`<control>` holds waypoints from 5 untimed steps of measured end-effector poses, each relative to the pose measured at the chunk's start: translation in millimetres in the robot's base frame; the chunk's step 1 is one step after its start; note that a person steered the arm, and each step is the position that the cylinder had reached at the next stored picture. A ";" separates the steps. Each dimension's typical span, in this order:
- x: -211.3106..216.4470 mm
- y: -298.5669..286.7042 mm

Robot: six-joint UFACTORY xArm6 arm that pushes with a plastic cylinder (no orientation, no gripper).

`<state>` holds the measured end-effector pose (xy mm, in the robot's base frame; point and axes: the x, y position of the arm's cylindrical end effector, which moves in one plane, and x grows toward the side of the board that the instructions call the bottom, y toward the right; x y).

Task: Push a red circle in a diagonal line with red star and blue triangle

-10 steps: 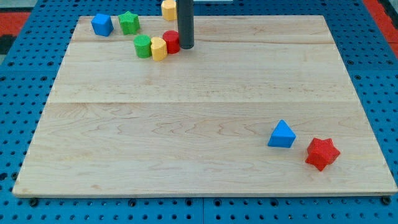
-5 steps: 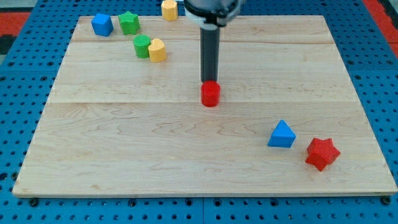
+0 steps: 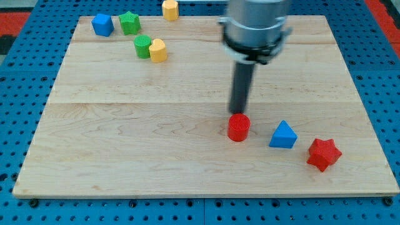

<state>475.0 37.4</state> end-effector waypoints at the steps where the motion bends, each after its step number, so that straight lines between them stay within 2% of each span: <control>1: 76.3 -63.3; 2: 125.2 -18.4; 4: 37.9 11.4; 5: 38.6 13.9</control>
